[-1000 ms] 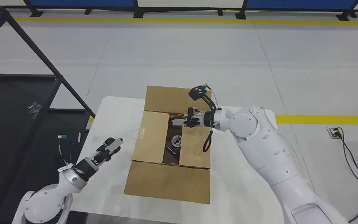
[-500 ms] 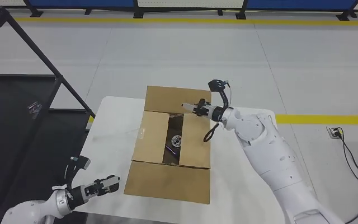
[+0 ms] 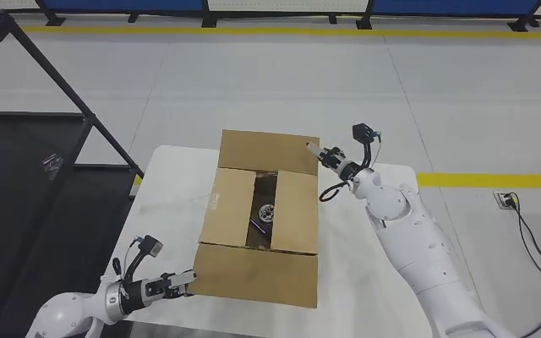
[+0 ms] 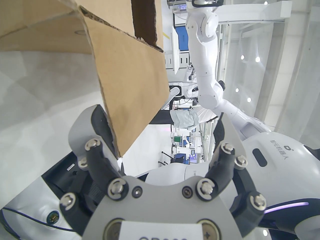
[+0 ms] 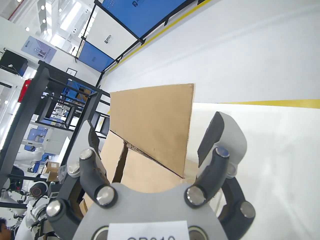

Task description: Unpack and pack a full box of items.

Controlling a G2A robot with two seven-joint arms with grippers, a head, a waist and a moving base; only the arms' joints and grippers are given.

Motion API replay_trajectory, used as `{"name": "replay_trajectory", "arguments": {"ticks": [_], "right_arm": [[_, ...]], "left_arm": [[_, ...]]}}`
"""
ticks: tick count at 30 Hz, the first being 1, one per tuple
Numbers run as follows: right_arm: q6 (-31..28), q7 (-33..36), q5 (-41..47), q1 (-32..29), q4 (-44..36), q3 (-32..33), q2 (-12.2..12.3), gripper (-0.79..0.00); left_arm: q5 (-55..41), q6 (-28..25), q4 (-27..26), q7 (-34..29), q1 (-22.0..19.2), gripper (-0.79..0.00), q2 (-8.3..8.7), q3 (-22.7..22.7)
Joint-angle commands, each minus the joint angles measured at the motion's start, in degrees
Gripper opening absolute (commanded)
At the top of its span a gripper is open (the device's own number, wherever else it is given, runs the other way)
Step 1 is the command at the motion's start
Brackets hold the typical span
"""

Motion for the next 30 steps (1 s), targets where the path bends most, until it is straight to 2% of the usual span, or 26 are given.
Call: {"name": "replay_trajectory", "arguments": {"ticks": [1, 9, 15, 20, 30], "right_arm": [[-0.8, 0.7, 0.6, 0.9, 2.0, -0.4, -0.2, 0.000], [-14.0, 3.1, 8.1, 4.6, 14.5, -0.7, -1.5, 0.000], [-24.1, 9.5, 14.7, 7.6, 22.8, -0.3, -2.4, 0.000], [-28.4, 13.2, 18.5, 9.2, 26.8, -0.3, -3.2, 0.000], [-35.2, 16.2, 22.9, 10.9, 30.1, 0.4, -3.6, 0.000]], "left_arm": [[-1.4, 0.1, 0.0, 0.0, -0.1, 0.000, 0.04, 0.0], [-7.8, 1.5, 0.5, 0.1, -0.6, 0.000, 0.16, -0.2], [-13.6, 2.3, 0.1, 0.5, -0.8, 0.000, 0.10, -0.3], [-15.9, 2.6, -0.7, 2.0, -0.9, 0.000, 0.03, -0.1], [-16.9, 3.1, -2.2, 9.7, -1.4, 0.000, -0.29, 0.7]]}}
